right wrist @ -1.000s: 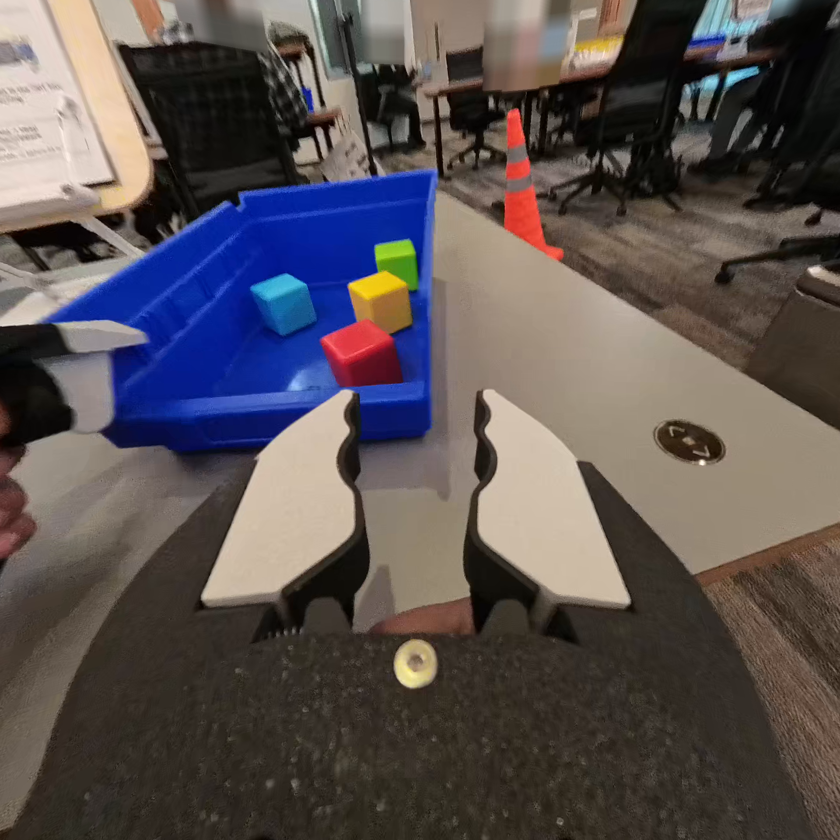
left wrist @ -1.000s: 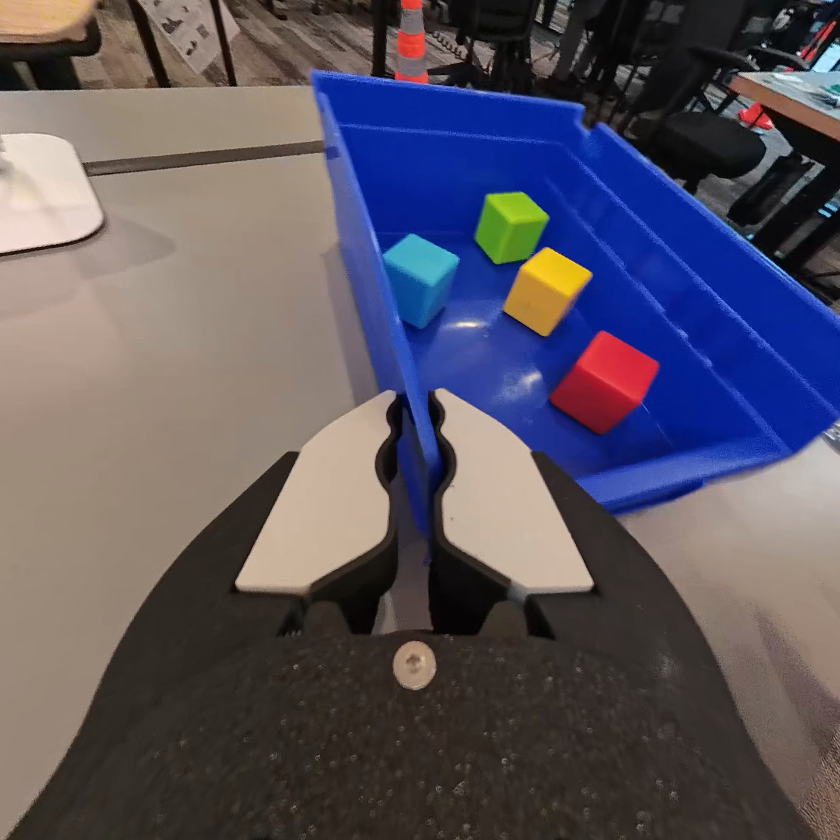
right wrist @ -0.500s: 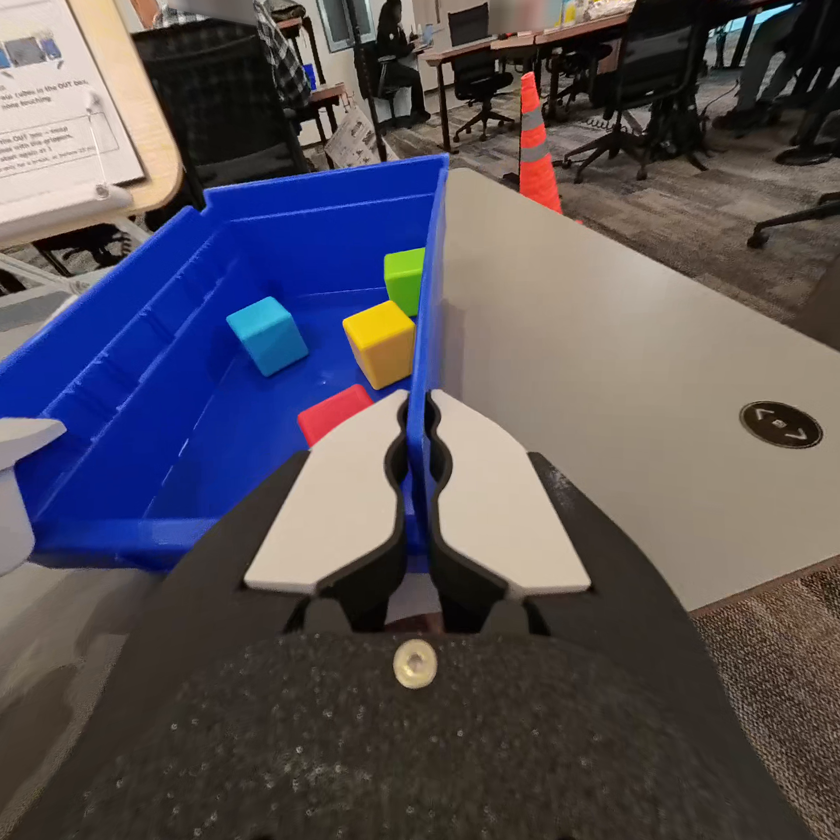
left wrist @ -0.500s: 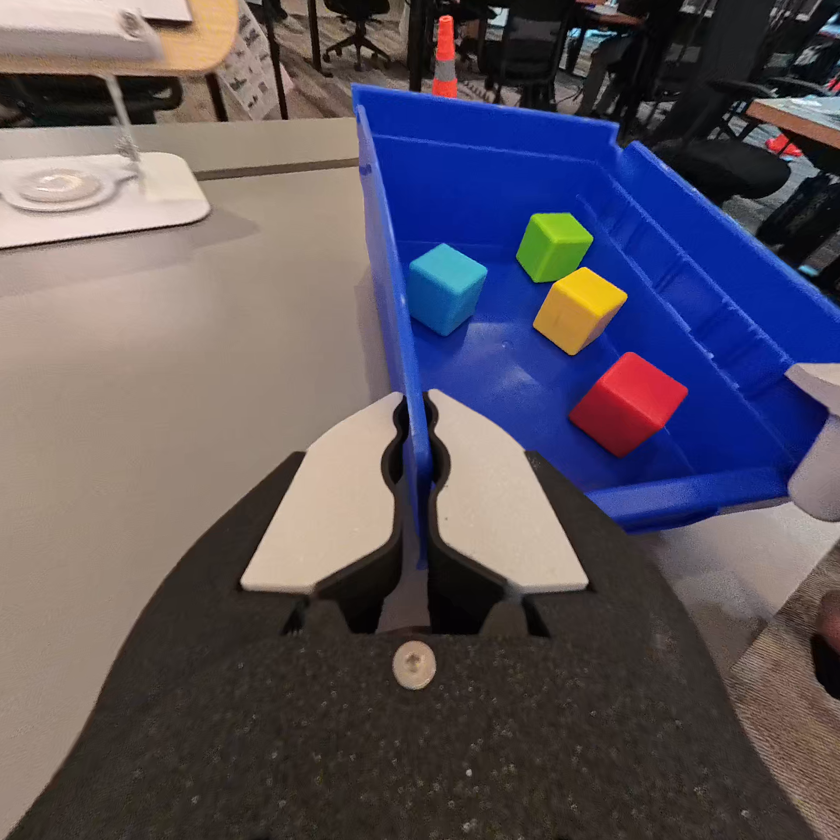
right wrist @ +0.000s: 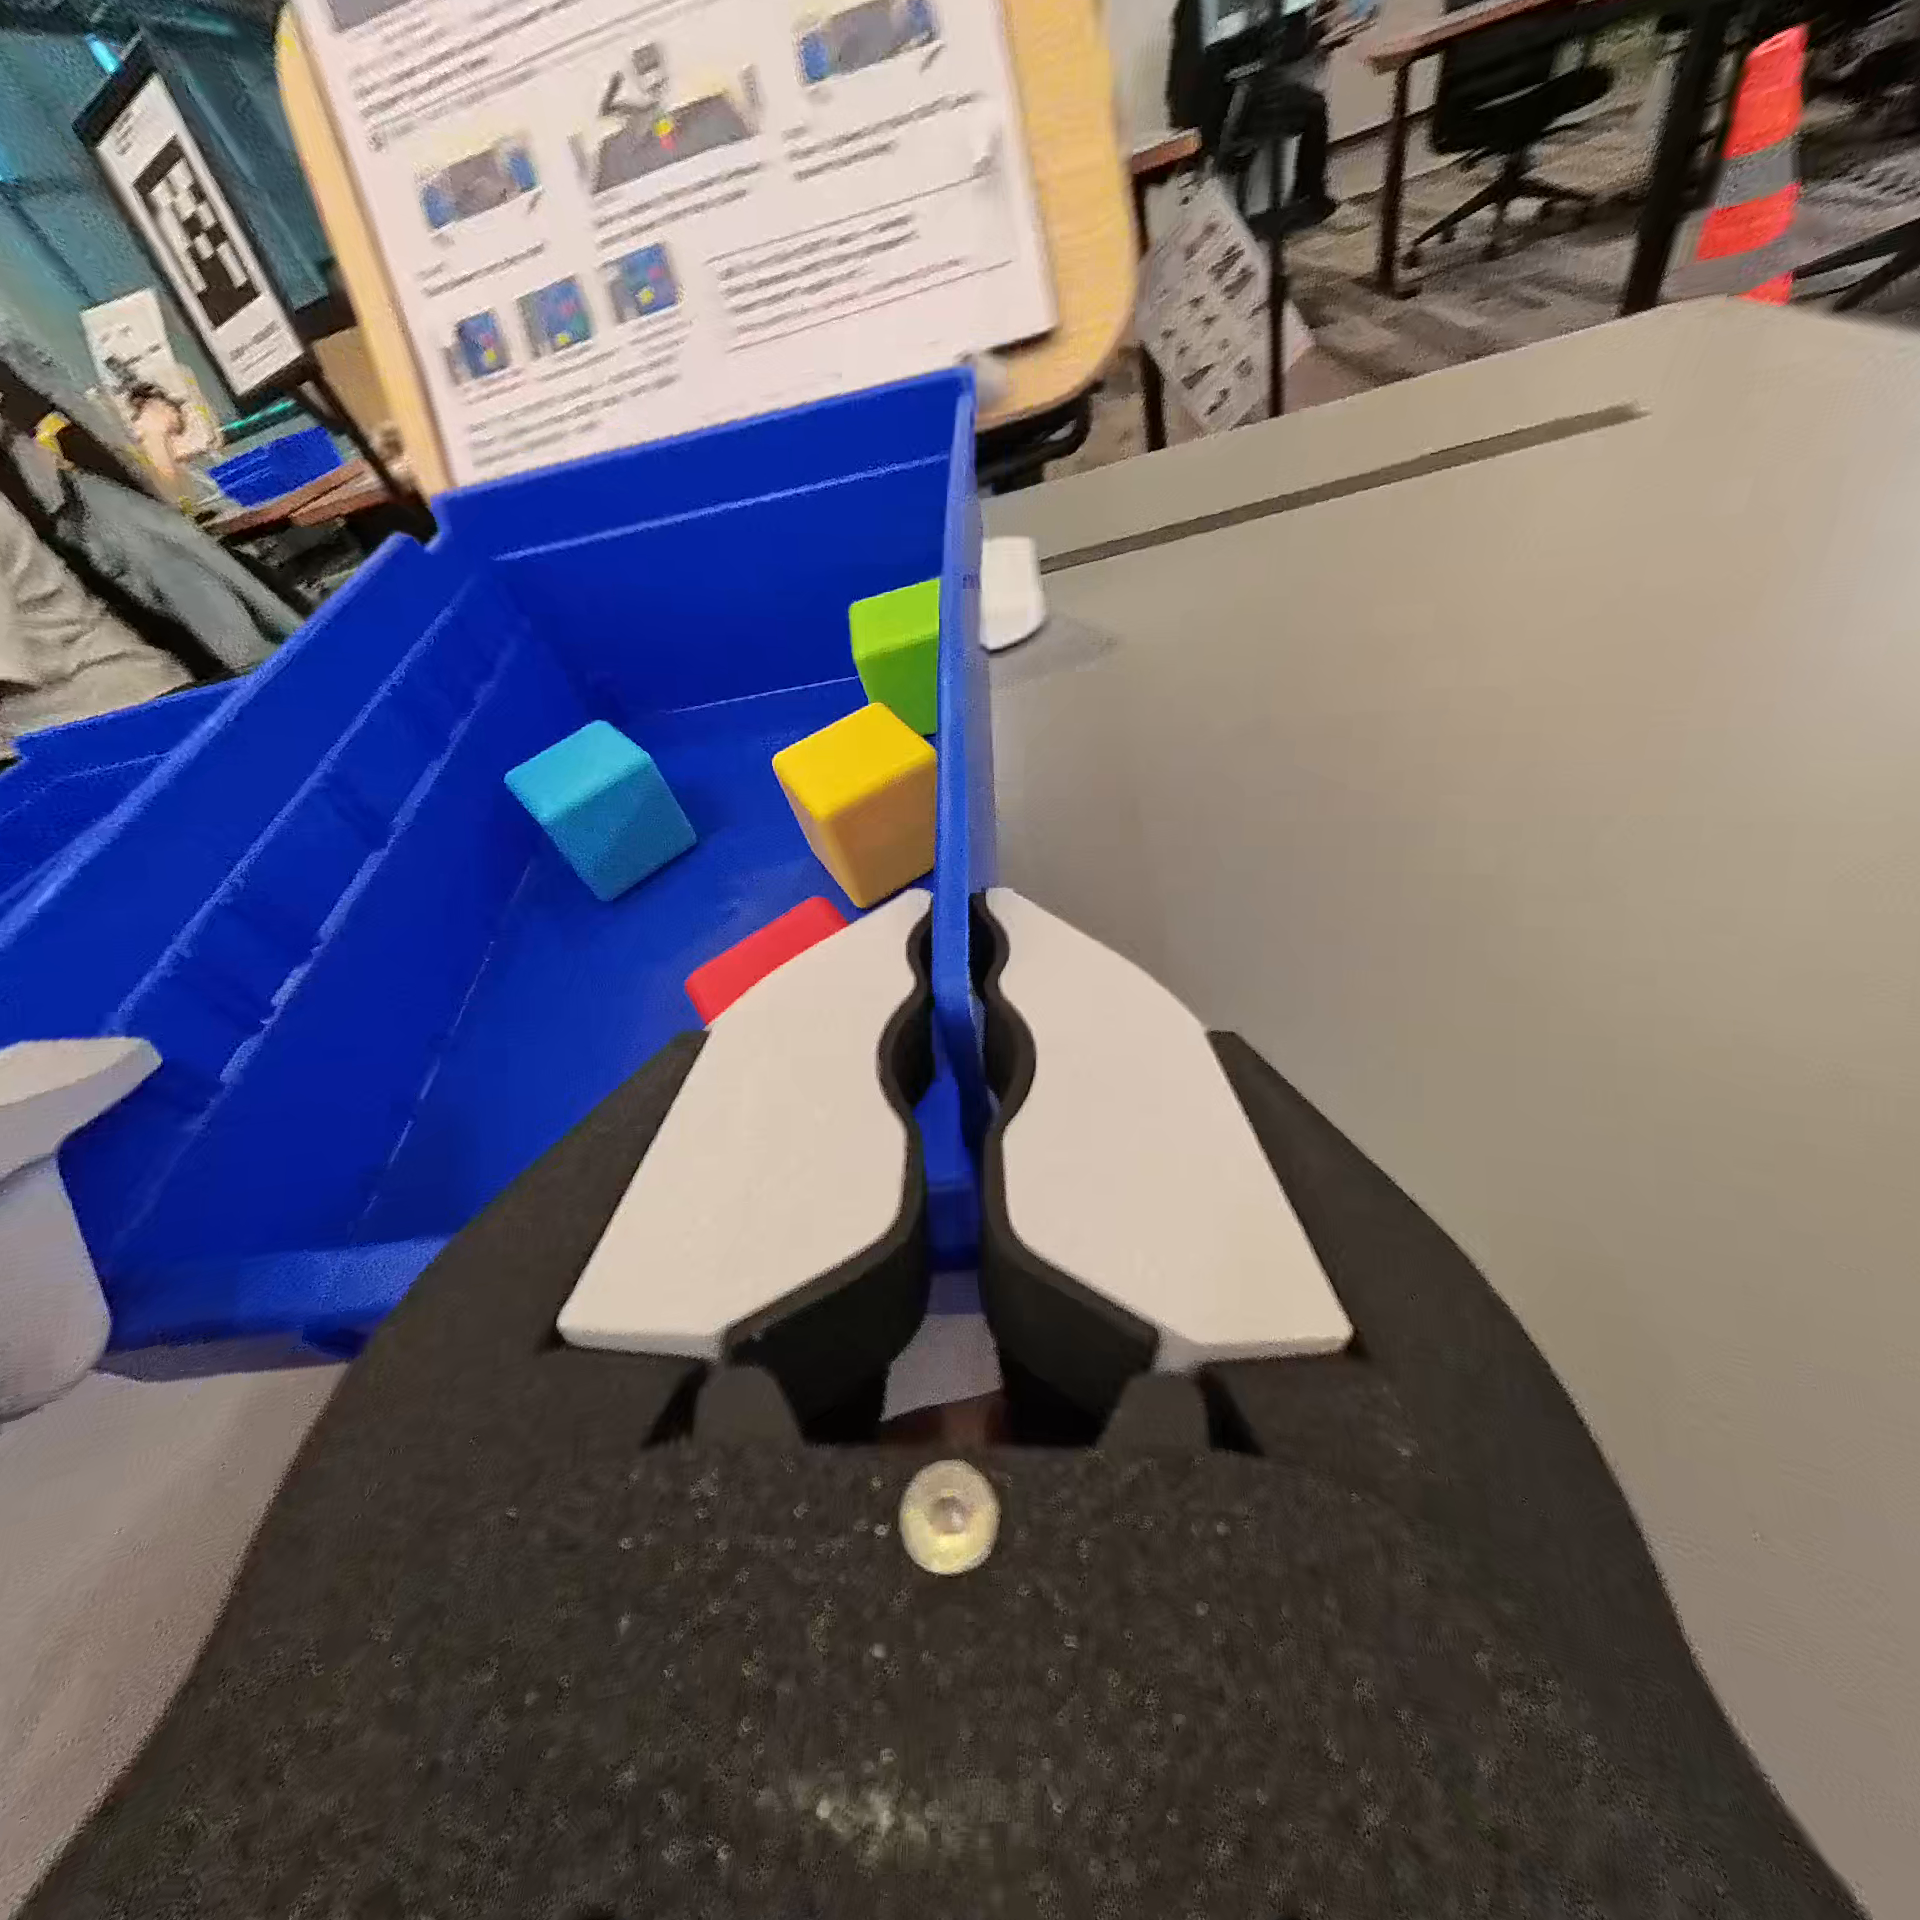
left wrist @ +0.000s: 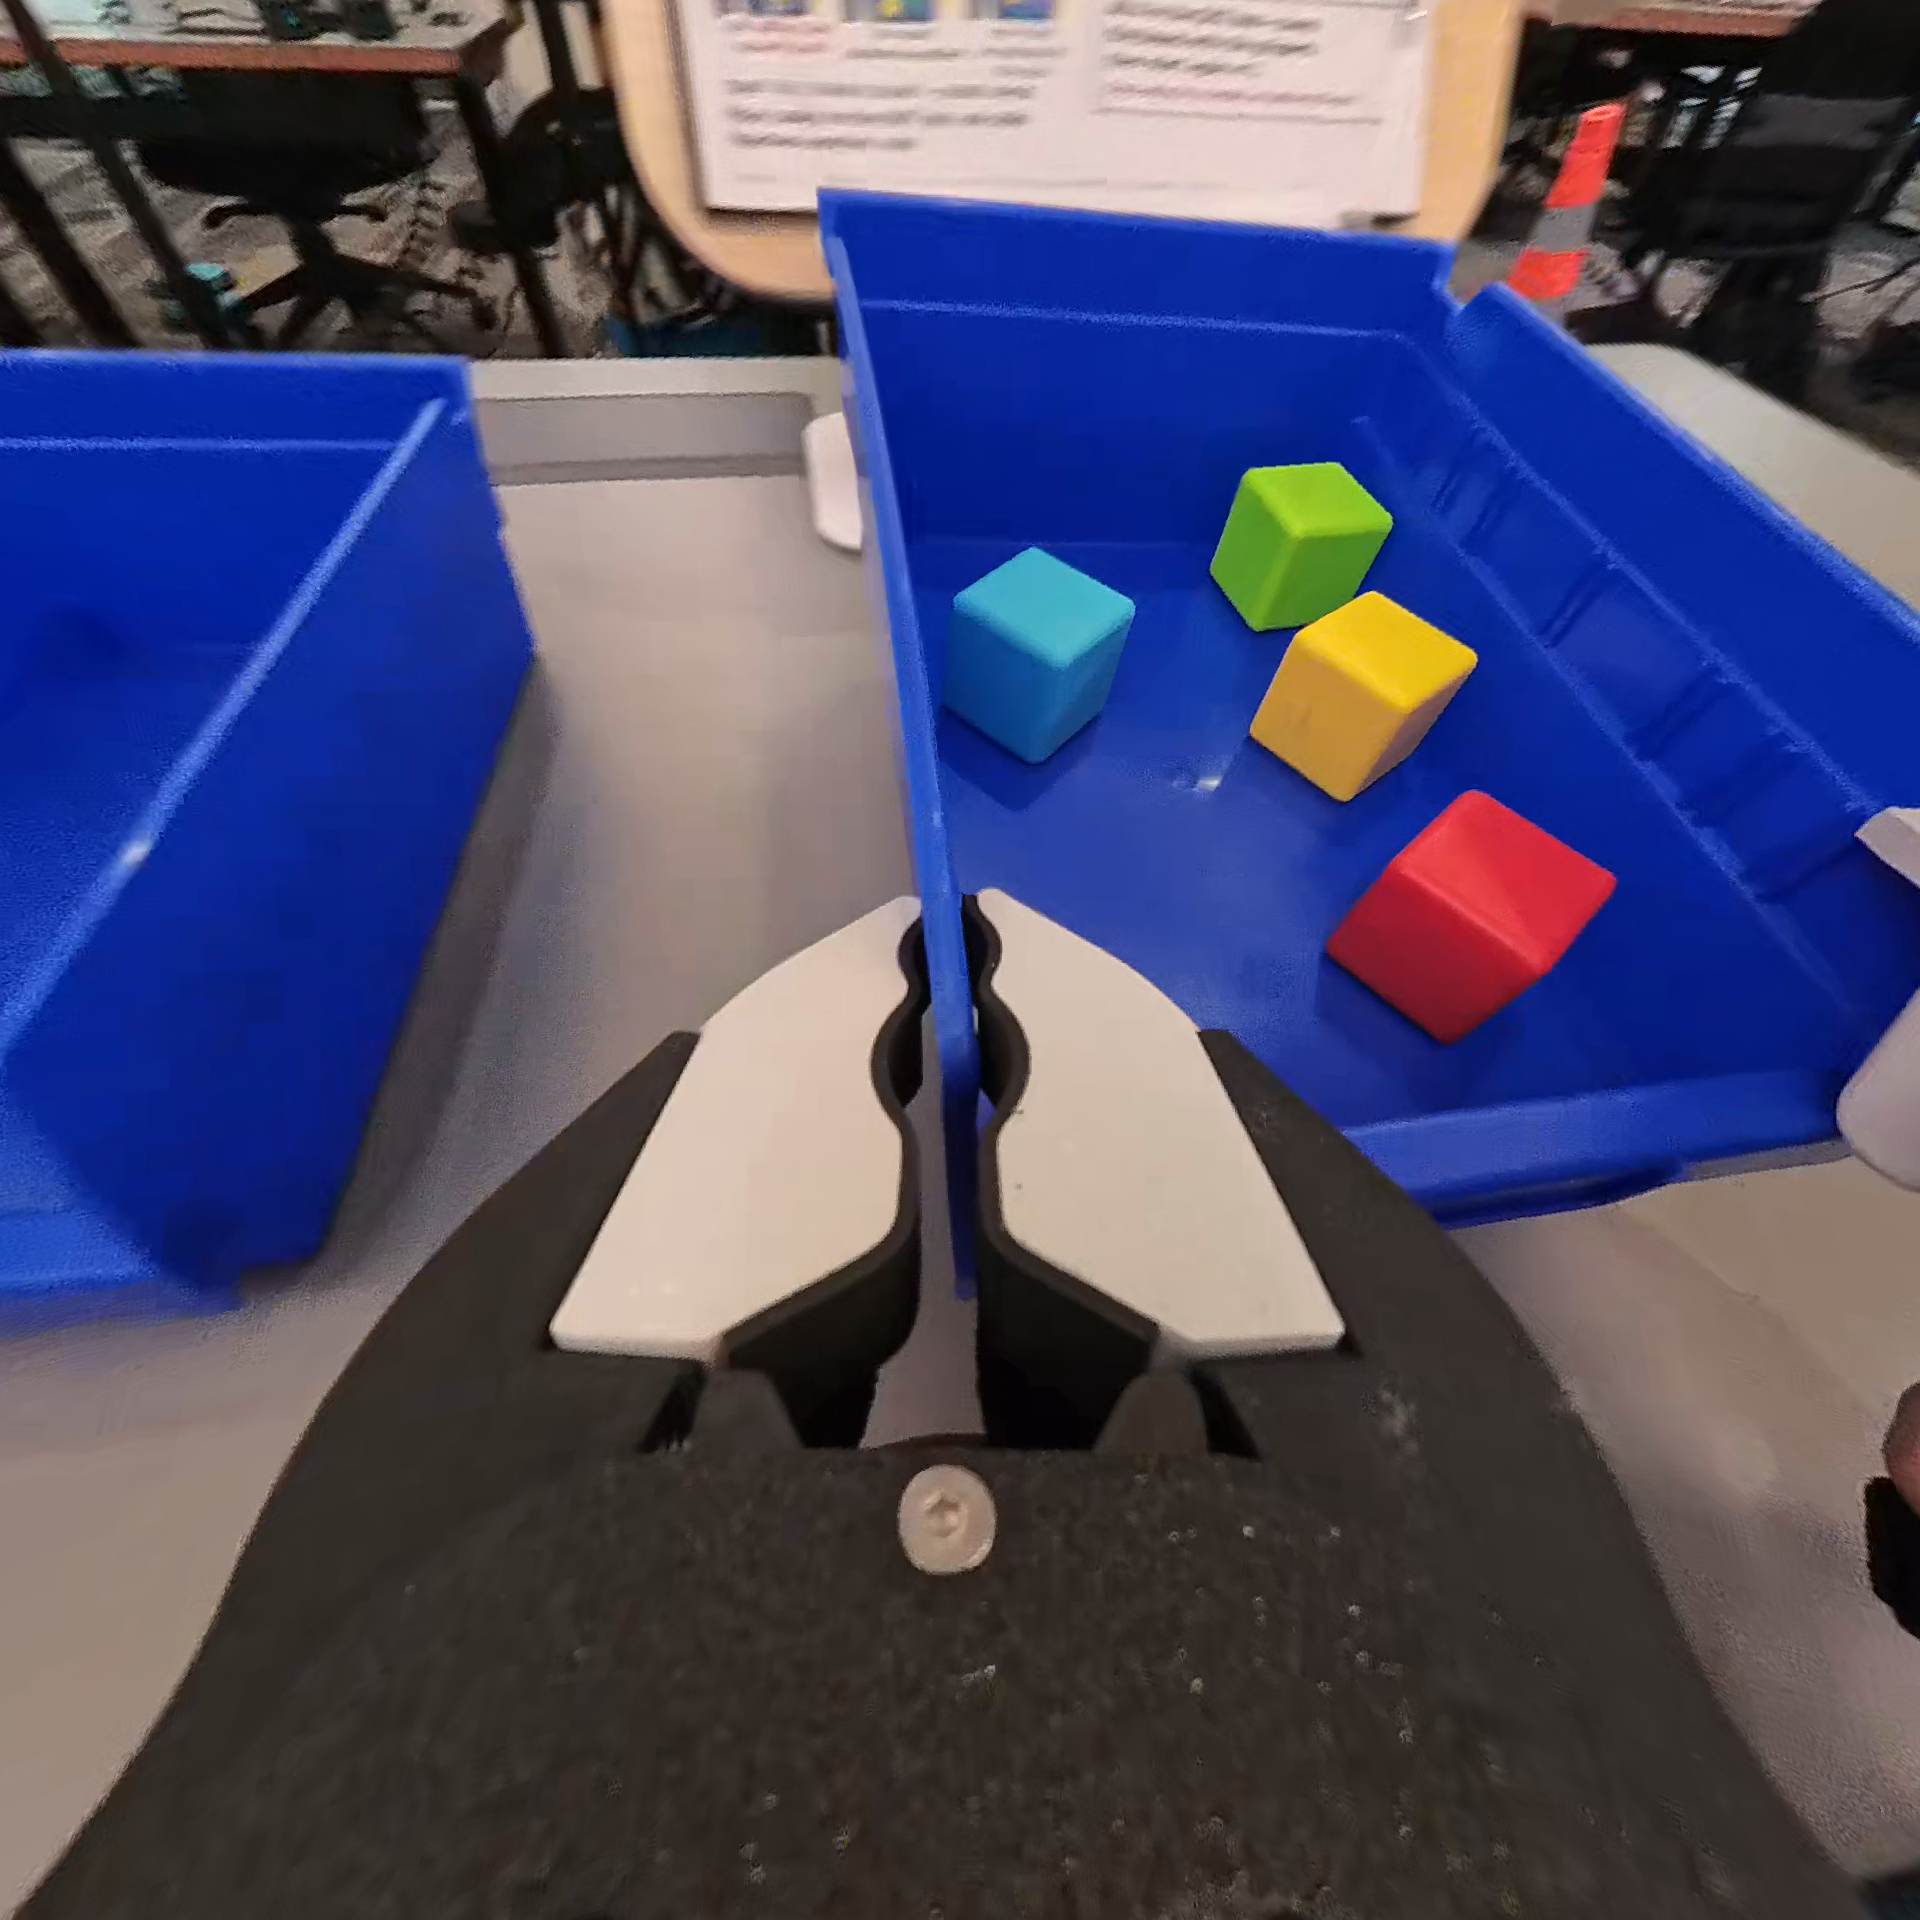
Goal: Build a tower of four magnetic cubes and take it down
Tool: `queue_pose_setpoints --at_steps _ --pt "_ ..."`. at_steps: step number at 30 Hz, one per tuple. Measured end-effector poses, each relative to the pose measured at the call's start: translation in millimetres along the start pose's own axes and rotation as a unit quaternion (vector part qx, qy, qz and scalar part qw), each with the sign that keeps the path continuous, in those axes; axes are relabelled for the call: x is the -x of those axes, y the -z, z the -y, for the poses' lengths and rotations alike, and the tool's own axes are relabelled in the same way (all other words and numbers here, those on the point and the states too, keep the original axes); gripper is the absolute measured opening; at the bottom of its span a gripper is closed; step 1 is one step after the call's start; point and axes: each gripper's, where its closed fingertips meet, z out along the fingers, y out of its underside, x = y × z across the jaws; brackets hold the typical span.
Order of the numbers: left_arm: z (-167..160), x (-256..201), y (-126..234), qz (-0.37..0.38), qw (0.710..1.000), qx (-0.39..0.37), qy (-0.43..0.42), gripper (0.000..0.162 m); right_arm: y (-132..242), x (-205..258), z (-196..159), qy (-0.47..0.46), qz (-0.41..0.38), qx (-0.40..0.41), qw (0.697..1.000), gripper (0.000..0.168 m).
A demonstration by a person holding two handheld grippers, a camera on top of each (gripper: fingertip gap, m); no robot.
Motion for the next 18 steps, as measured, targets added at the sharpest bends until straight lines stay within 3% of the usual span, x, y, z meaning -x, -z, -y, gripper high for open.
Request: queue_pose_setpoints --at_steps 6,15,16,17,18 --pt "-16.8 62.6 -4.0 0.041 0.999 0.029 0.015 0.004 -30.4 55.5 -21.1 0.008 0.028 0.026 0.999 0.005" --pt "-25.1 70.3 -11.8 0.008 0.998 0.034 0.043 0.009 -34.4 60.0 -33.6 0.025 0.054 0.045 0.997 0.007" --pt "-27.0 67.7 -10.0 -0.007 0.998 0.037 0.054 0.019 -31.4 60.8 -33.7 0.025 0.075 0.052 0.996 0.012" --pt "-30.2 65.5 -6.1 -0.023 0.996 0.045 0.073 0.041 -27.0 59.9 -33.6 0.025 0.092 0.058 0.994 0.030" --pt "-32.6 64.1 0.5 -0.041 0.993 0.052 0.094 0.046 -21.0 57.5 -35.3 0.029 0.107 0.071 0.991 0.048"
